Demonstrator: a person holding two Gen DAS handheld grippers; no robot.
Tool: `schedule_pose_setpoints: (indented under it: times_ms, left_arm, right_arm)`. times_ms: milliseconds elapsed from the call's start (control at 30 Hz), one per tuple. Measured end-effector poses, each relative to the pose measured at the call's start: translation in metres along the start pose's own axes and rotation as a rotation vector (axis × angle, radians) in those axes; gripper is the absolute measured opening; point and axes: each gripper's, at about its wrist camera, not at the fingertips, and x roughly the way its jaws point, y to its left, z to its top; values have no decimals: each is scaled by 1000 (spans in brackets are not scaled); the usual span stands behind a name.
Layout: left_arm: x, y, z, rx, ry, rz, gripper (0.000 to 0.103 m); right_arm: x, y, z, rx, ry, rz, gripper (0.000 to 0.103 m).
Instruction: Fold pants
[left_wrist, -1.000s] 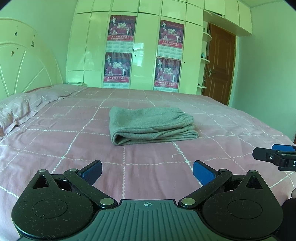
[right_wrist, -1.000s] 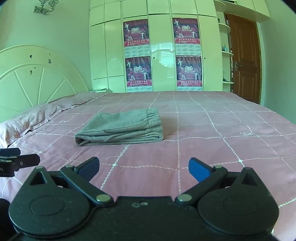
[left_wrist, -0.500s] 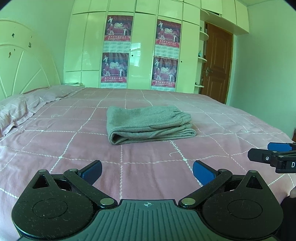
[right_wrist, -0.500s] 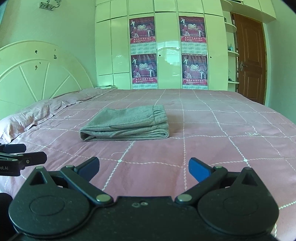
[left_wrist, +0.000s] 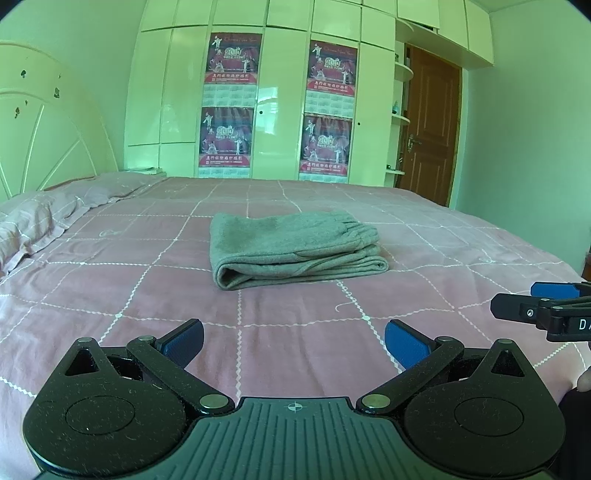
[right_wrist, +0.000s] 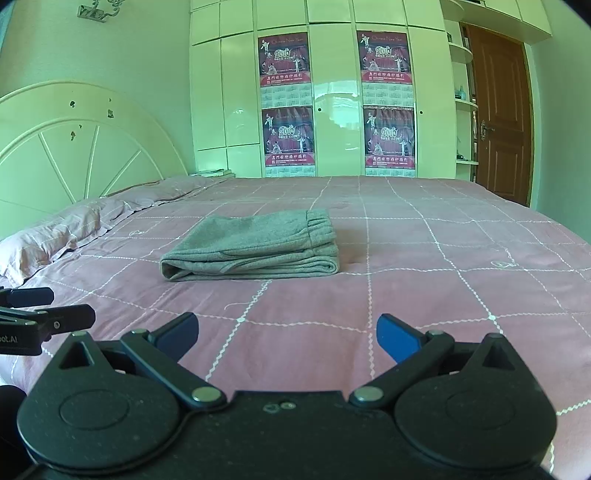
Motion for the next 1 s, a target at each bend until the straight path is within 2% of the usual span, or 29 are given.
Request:
schedule_pose_setpoints:
  times_ms: [1000]
  left_arm:
    - [-2, 1, -3, 2, -12, -5, 103]
  right_arm:
    - [-1, 0, 2, 5, -4, -2, 97]
